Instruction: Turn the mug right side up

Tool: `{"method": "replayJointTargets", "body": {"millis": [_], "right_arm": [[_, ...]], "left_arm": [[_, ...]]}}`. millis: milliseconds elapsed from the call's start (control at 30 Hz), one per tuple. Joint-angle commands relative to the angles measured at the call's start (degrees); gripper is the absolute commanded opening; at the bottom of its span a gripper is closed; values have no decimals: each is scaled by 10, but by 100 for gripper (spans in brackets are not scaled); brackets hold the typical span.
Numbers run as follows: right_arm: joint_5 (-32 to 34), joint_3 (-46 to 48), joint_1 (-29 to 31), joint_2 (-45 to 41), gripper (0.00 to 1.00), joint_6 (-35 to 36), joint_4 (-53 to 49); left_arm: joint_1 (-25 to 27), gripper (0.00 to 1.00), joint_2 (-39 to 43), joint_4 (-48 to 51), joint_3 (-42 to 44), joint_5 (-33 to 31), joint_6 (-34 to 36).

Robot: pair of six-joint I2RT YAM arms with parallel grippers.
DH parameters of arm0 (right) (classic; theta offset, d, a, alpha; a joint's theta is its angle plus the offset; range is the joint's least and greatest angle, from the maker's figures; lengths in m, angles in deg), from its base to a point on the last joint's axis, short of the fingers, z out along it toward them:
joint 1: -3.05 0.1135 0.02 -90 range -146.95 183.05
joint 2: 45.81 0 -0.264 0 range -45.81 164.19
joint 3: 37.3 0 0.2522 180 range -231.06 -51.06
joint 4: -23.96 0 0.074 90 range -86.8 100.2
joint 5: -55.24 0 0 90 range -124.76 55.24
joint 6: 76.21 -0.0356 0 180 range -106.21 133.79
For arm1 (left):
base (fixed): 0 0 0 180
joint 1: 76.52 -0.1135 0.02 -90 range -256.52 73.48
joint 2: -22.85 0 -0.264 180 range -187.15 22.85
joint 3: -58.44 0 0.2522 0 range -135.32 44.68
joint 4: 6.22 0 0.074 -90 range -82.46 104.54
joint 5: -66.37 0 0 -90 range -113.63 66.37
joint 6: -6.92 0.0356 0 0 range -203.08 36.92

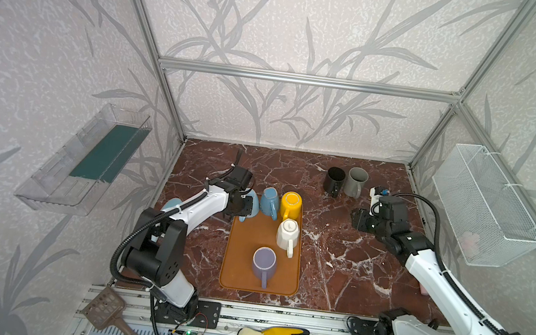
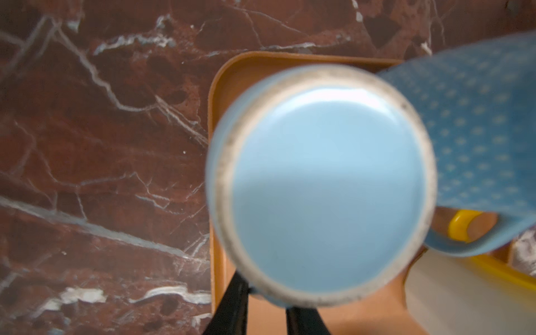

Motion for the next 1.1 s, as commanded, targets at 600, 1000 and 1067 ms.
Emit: {"method": "replayJointTargets", "body": {"millis": [600,1000,1067], "right_arm": [[-1,6,-3,-9,60,1,5],[-3,6,-3,-17,60,1,4],[-3,7,-3,-20,60,0,3]], "left_arm": [[7,4,-5,55,-14,-10,3],[53,5,56,121,15,-30,-34],[56,6,56,129,16,-31,-34]]}}
